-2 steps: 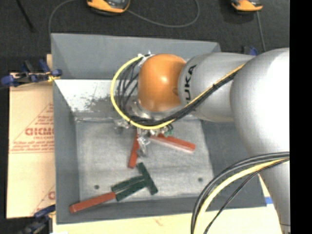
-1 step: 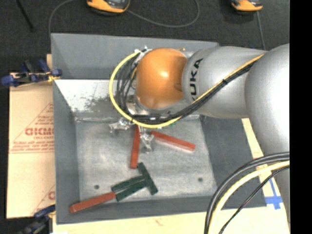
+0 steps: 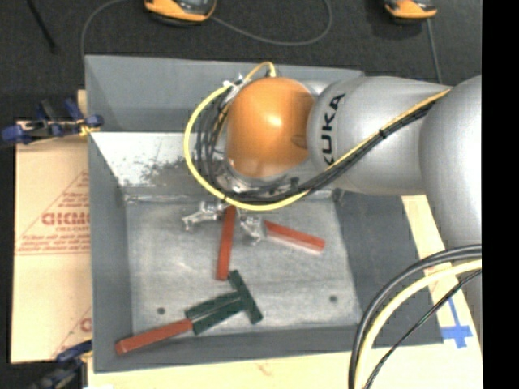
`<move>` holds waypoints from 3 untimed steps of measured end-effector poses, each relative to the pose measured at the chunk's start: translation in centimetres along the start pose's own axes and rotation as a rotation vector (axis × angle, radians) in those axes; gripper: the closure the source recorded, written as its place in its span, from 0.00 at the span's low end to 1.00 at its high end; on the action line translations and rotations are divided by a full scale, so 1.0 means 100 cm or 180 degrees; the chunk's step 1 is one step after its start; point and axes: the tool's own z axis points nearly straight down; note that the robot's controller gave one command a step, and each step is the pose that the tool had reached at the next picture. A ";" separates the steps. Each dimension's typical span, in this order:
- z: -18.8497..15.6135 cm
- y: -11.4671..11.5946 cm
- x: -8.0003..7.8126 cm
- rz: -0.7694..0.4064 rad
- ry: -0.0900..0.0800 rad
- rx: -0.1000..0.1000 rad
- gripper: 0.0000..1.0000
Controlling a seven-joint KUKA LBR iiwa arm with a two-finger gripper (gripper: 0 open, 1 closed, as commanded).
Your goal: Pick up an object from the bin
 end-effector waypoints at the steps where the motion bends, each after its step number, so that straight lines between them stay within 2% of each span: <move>1: 0.029 -0.010 -0.015 -0.0754 -0.0015 0.0020 0.00; 2: 0.026 -0.013 -0.016 -0.0733 -0.0021 0.0017 0.00; 3: 0.025 -0.013 -0.016 -0.0730 -0.0019 0.0013 1.00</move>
Offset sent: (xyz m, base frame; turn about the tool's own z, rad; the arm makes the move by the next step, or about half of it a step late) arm 0.0107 0.0113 -0.0317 -0.2403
